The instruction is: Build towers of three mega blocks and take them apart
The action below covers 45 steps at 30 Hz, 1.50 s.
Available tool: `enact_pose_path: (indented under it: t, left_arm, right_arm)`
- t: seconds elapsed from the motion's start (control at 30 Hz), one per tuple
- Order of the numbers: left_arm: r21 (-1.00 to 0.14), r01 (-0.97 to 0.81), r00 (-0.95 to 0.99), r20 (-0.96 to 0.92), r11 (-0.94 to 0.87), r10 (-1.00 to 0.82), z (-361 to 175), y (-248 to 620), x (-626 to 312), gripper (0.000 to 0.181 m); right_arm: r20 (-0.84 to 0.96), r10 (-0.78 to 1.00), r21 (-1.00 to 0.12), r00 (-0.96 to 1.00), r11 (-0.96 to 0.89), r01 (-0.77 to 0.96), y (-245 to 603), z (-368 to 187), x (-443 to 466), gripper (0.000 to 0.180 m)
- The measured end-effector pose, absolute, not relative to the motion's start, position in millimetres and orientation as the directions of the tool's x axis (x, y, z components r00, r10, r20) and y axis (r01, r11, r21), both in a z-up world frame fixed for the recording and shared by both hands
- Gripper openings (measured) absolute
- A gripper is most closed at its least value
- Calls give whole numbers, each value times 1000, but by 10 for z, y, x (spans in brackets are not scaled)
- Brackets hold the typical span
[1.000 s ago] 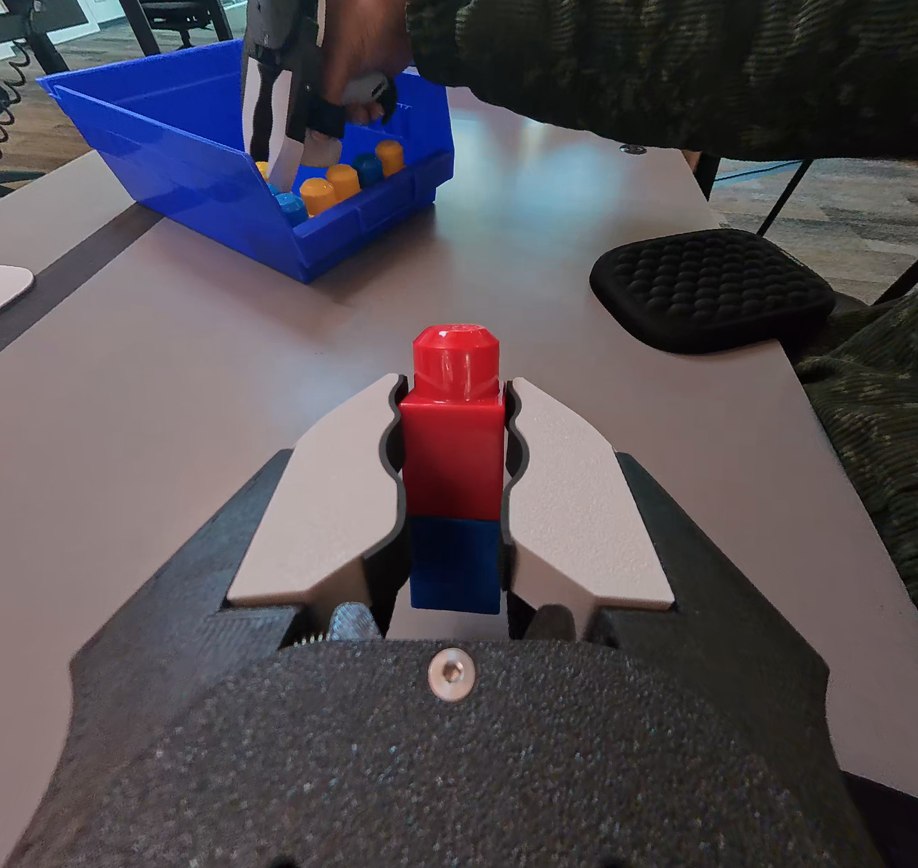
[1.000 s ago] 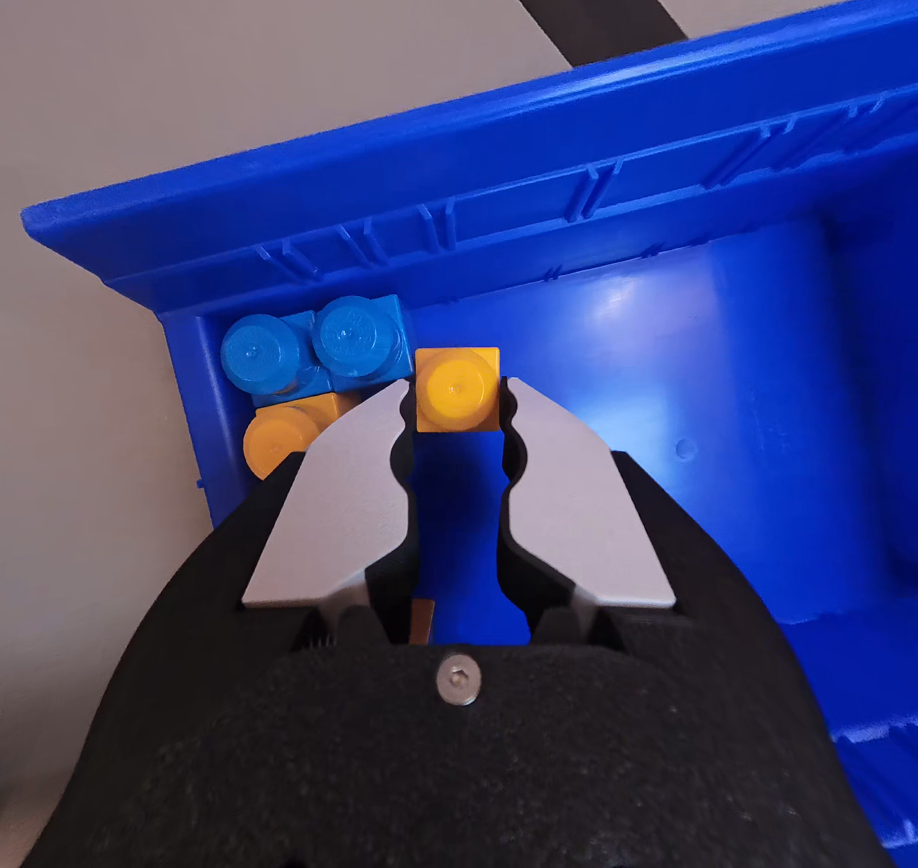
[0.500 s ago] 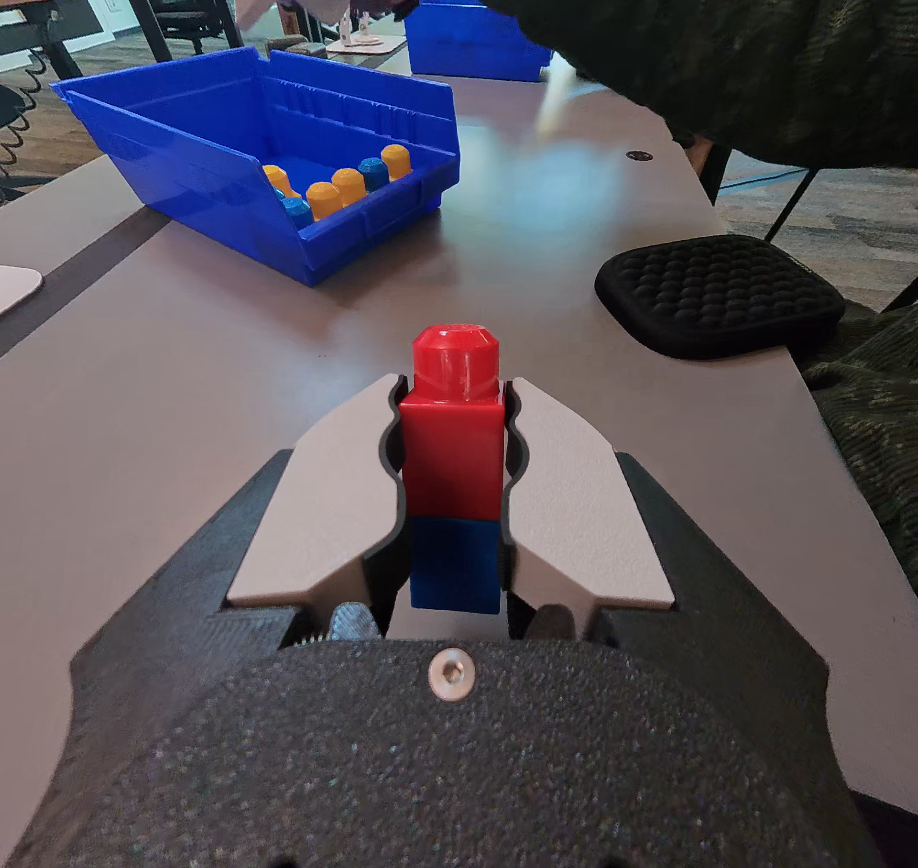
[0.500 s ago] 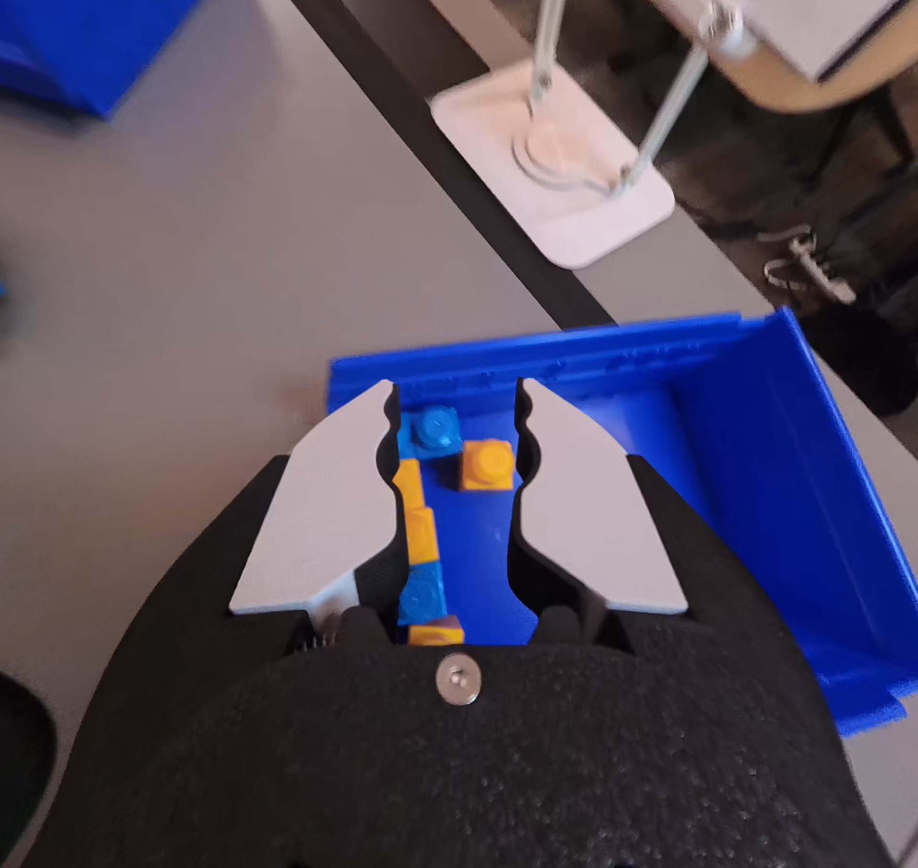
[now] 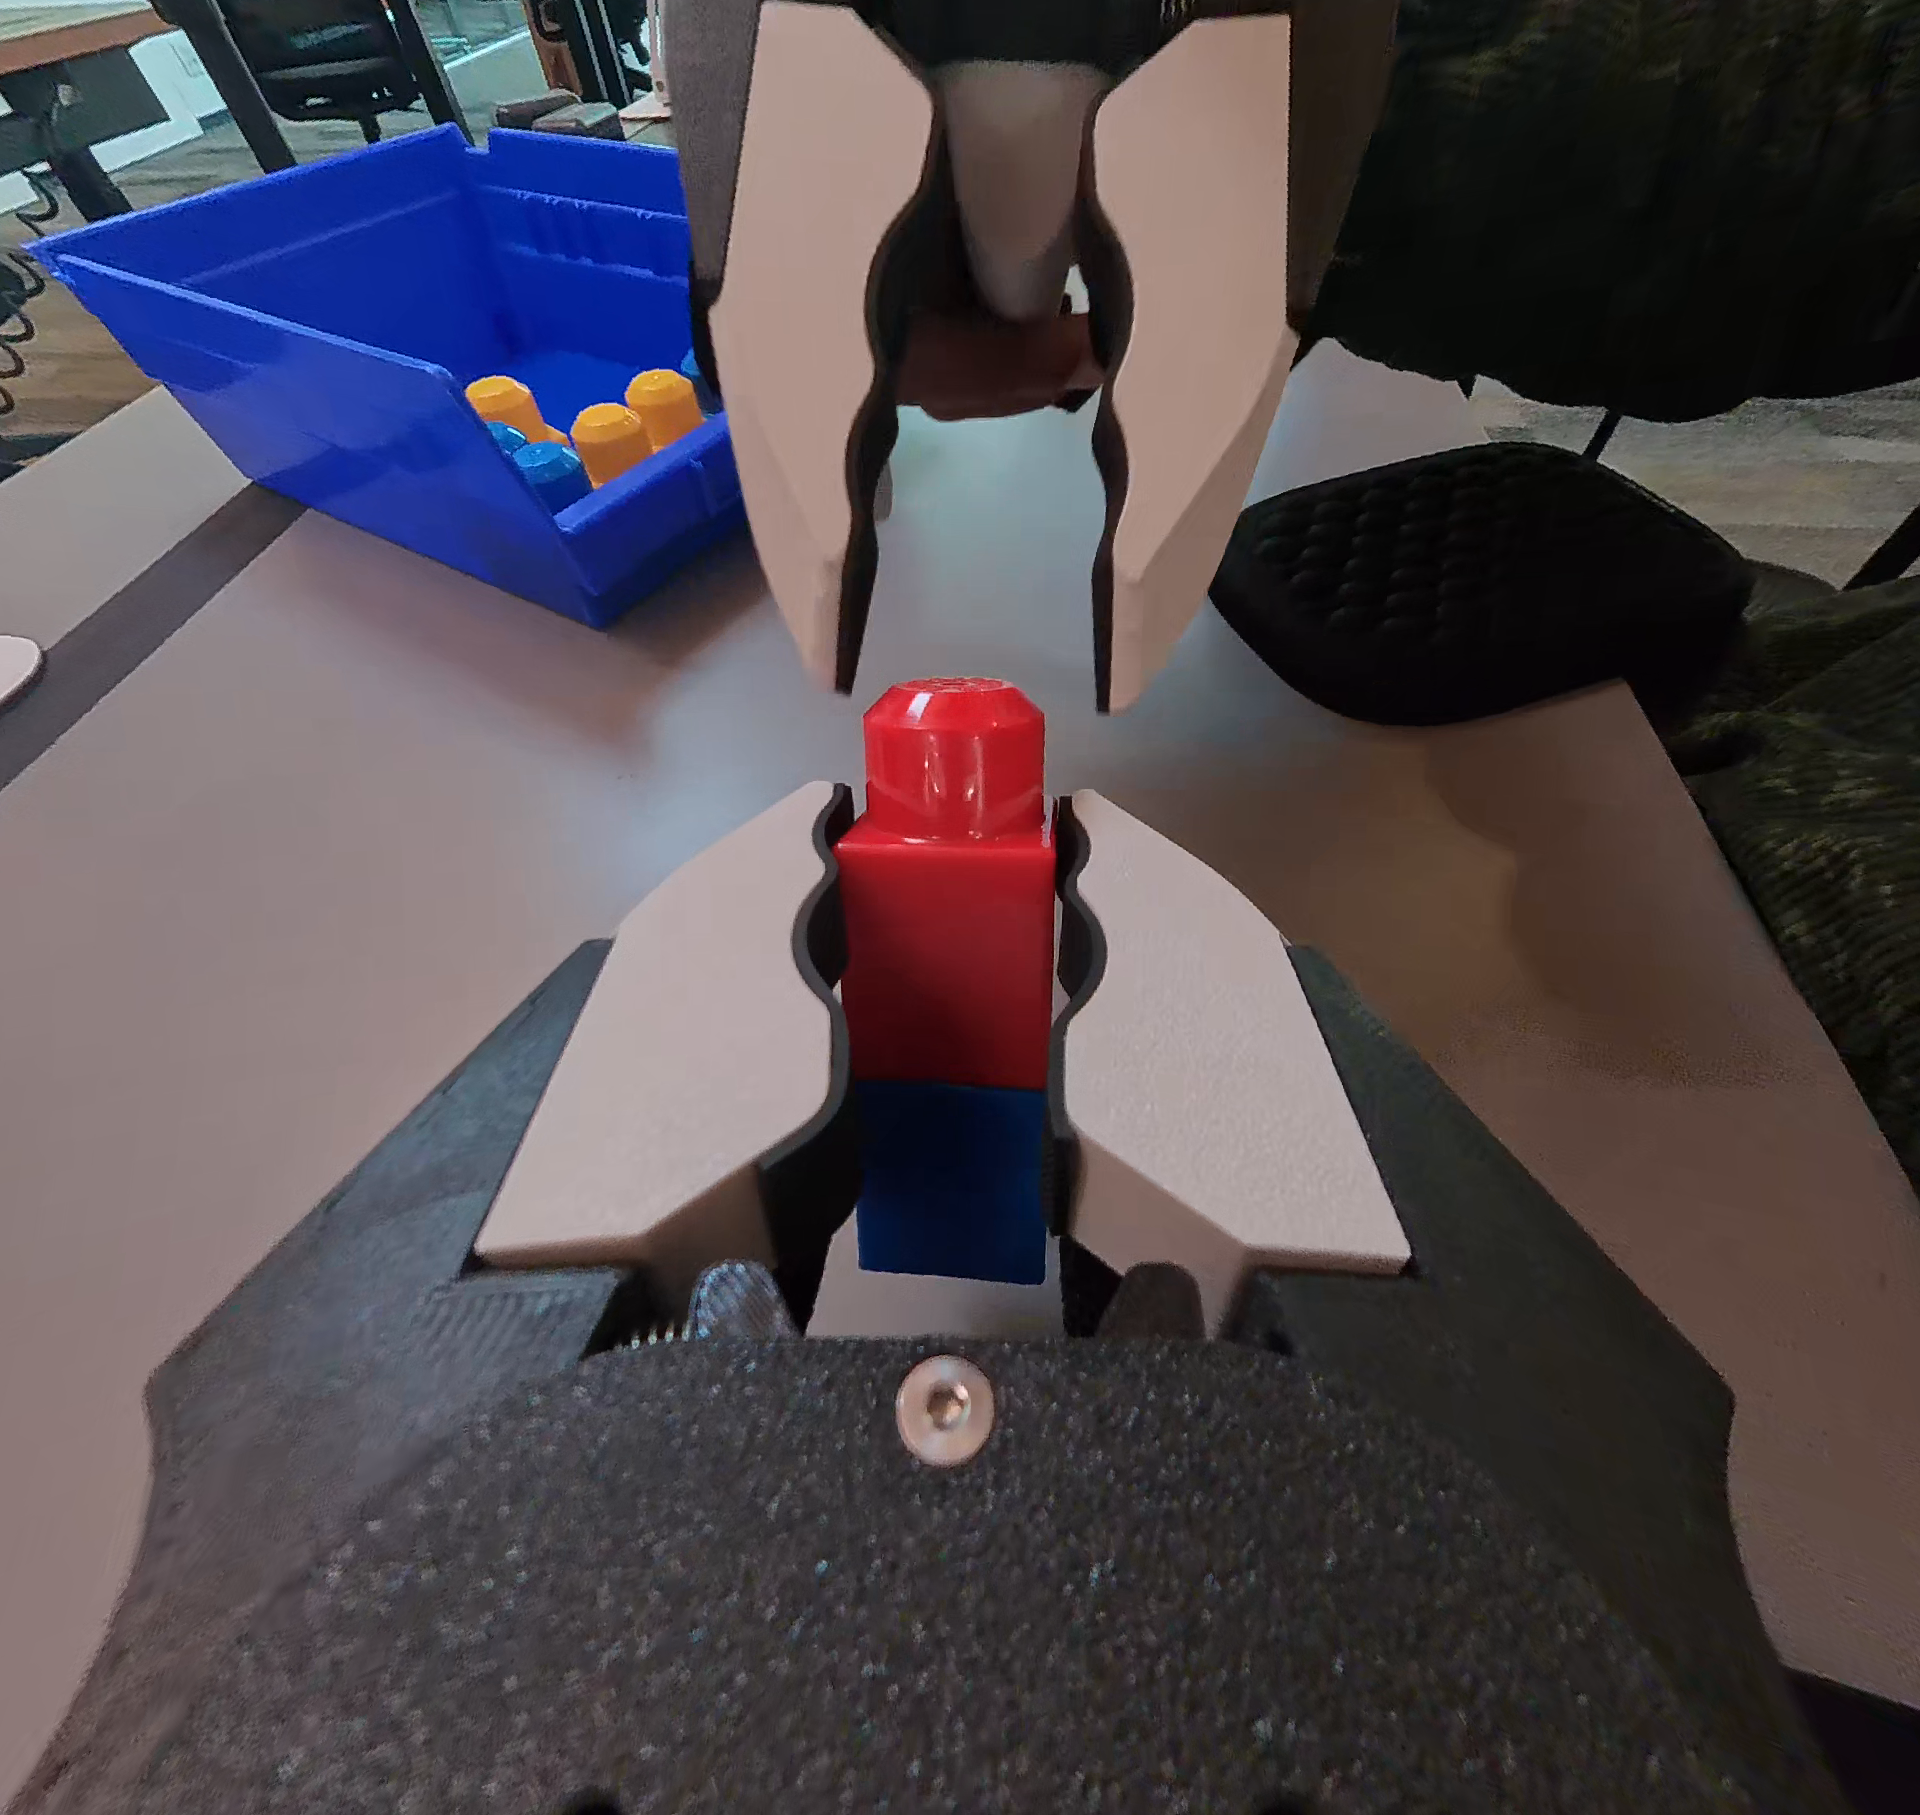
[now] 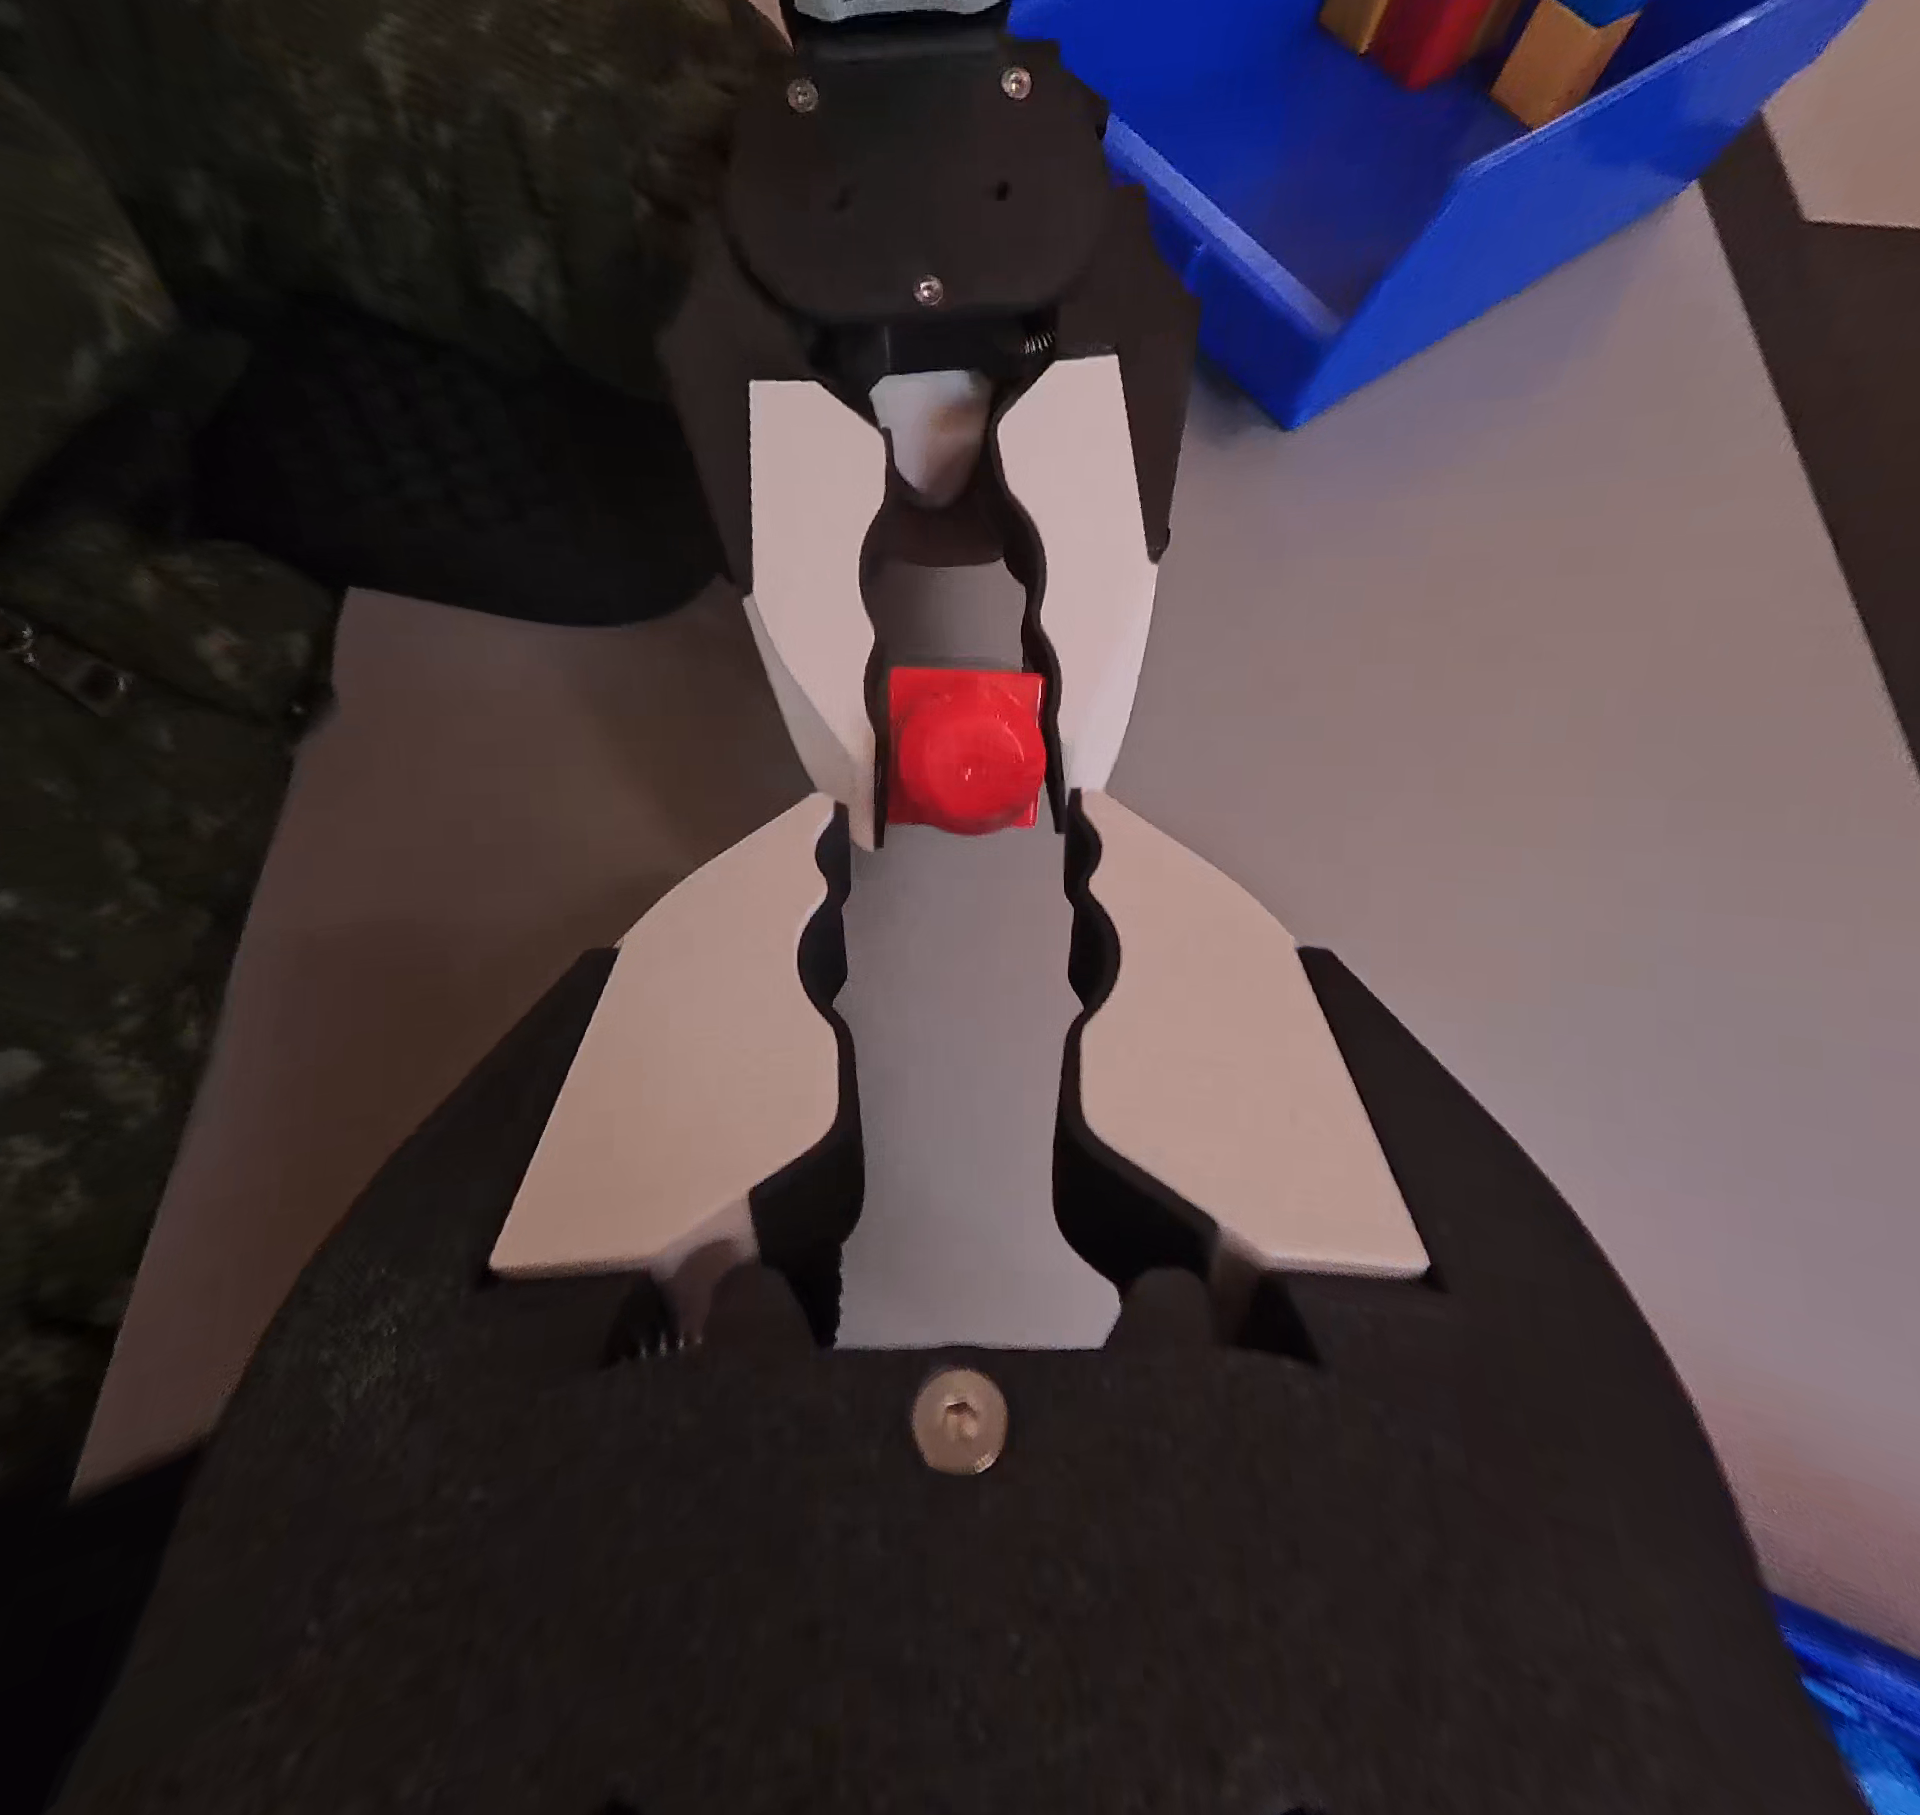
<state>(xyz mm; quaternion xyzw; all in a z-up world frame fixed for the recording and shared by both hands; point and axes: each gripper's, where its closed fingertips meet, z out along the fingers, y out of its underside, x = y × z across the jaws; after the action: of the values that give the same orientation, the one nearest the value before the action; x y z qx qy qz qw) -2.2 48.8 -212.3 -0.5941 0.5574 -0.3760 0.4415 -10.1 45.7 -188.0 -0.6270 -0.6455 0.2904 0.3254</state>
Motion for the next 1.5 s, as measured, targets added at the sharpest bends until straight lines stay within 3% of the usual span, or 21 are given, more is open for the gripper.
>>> enact_pose_path:
  t: [0.3, 0.4, 0.47, 0.6, 0.7, 0.77, 0.83, 0.9, 1.0, 1.13, 1.3, 1.5]
  left_arm:
    - [-946, -318, 80, -97, 67, -992, -2088, 461, -25, 39]
    - [-942, -326, 70, -104, 76, -992, -2113, 484, -63, 54]
    - [-926, -371, 97, -114, 71, -989, -2205, 547, -87, 39]
    - [-931, -359, 65, -90, 61, -994, -2142, 477, -57, 37]
    - [-854, -514, 88, -150, 84, -985, -2433, 577, -165, 37]
    - [-869, -494, 97, -70, 13, -993, -2499, 596, -178, 36]
    - [-888, -458, 127, -38, -25, -991, -2443, 661, -178, 36]
    - [-907, -420, 148, -25, -40, -989, -2370, 700, -187, 36]
    - [-916, -398, 161, -26, -41, -987, -2346, 721, -195, 36]
    - [-911, -410, 159, -33, -35, -987, -2385, 717, -184, 36]
    - [-913, -404, 162, -18, -49, -987, -2401, 737, -203, 36]
    - [-908, -417, 149, -14, -50, -989, -2446, 721, -193, 36]
  right_arm:
    - [25, 1000, -782, -9, 25, 623, 446, -1951, -212, 29]
    - [32, 999, -802, 9, 21, 597, 493, -1831, -141, 28]
    - [29, 999, -817, 19, 13, 577, 519, -1733, -73, 28]
    - [27, 1000, -802, -8, 27, 596, 465, -1675, 60, 28]
    - [8, 1000, -883, -8, 11, 470, 495, -1208, 184, 28]
    - [92, 990, -910, 102, 42, 412, 736, -780, 425, 28]
    - [273, 921, -835, 279, 83, 544, 1159, -641, 813, 28]
    - [415, 820, -686, 395, -4, 728, 1597, -745, 1316, 28]
    - [445, 760, -492, 474, -235, 838, 2041, -1152, 1985, 29]
    - [357, 764, -318, 538, -442, 839, 2313, -1831, 2520, 29]
    - [225, 793, -199, 566, -531, 823, 2375, -2379, 2726, 29]
    - [98, 823, -267, 559, -520, 812, 2343, -2489, 2588, 29]
